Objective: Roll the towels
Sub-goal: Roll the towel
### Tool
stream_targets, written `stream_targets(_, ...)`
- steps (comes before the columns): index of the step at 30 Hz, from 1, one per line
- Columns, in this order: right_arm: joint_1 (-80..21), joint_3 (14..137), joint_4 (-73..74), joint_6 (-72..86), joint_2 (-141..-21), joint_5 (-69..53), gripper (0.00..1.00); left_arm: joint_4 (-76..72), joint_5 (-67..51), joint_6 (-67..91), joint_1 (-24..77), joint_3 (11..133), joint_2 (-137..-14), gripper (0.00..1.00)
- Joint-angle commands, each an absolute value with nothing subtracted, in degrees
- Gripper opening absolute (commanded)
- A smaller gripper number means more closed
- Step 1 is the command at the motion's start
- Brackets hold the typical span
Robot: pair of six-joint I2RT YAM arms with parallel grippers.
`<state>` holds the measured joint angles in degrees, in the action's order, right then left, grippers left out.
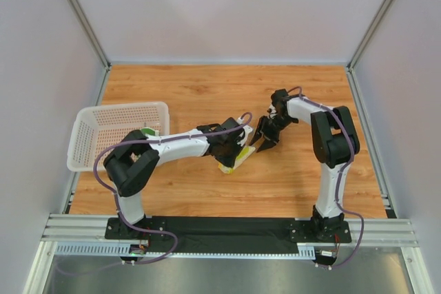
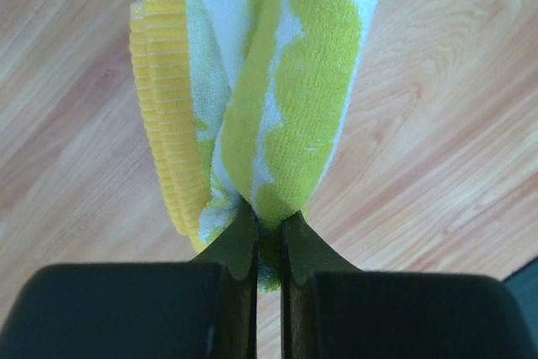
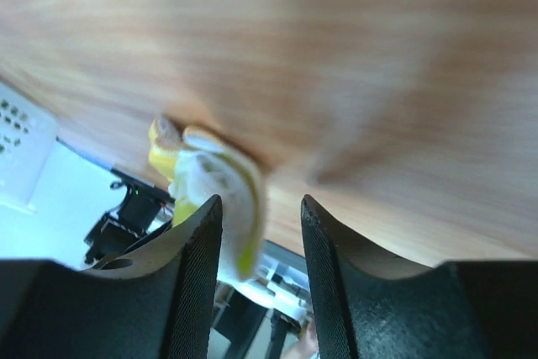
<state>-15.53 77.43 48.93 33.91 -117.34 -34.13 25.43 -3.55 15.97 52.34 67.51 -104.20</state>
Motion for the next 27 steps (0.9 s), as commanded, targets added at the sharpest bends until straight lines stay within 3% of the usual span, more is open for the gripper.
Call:
stream_targets(1,-12.1,79.3,50.4,32.1,-116.5,-29.0,0.45,31.3,-12.9,16.6,50.9,65.1,-103.8,0.00)
stream_targets(9,-8.0,79.0,48.1,32.6,-113.1,-29.9,0.49,29.2,-26.4,20.9,44.5,64.5,-104.5,0.00)
stream_targets(15,-8.0,67.0,31.4,38.0,-105.1,-41.2,0.56,26.3,-33.2,25.7,39.3,61.4,-105.6,0.00)
stream_targets(27,-18.3,52.0,13.2,40.3,-98.8,-45.6,0.60,23.5,-38.5,32.7,30.9,56.1,-110.0,0.00)
